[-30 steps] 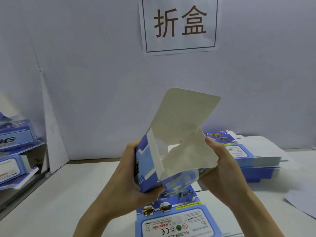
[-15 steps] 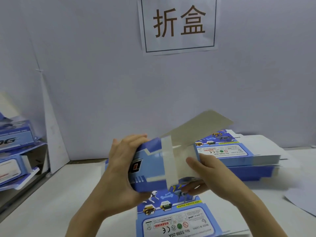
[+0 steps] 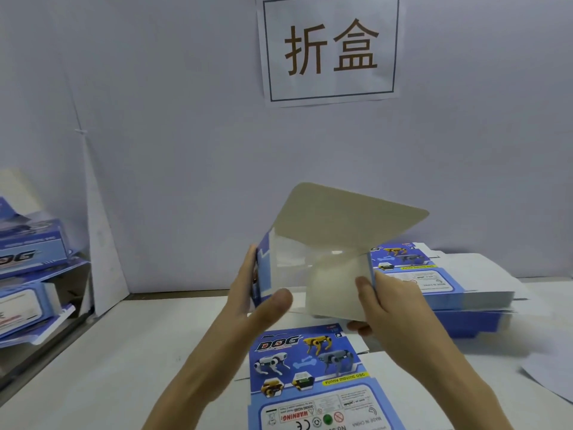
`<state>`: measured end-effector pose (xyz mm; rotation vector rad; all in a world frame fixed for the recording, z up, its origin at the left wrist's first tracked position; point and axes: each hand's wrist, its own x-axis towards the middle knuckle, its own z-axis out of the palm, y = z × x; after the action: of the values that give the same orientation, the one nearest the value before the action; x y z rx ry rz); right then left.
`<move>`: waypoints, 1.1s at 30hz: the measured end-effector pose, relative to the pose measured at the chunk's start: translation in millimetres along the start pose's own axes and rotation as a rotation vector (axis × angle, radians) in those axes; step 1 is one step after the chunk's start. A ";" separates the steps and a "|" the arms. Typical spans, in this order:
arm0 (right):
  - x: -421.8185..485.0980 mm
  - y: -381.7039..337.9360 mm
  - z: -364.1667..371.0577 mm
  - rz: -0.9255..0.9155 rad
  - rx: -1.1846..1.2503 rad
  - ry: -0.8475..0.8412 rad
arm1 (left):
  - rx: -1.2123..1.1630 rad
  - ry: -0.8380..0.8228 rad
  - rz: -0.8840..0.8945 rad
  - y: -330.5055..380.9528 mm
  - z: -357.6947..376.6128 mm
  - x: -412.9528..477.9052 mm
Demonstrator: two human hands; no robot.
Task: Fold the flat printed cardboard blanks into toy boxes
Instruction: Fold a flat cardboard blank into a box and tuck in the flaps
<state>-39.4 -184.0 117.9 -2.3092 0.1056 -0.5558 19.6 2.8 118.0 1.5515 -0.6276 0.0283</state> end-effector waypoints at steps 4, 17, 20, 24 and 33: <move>0.9 1.9 0.6 -0.053 -0.168 0.039 | -0.160 0.037 -0.019 0.4 -1.6 7.2; -6.4 -7.8 11.5 -0.211 -0.223 0.099 | 0.193 0.149 -0.100 -4.8 -4.6 -26.5; -7.3 -9.0 14.7 -0.276 -0.272 0.146 | 0.587 0.400 -0.008 -11.9 3.1 -26.0; -7.2 -6.0 13.5 -0.282 -0.250 0.174 | 0.692 0.506 0.059 -10.5 8.5 -24.3; -9.7 -7.8 15.3 -0.200 -0.176 0.141 | 0.753 0.453 0.162 -8.1 4.5 -24.9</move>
<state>-42.4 -166.2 110.2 -2.4656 -0.0098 -0.8414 0.1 7.3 100.4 2.1120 -0.3863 0.7946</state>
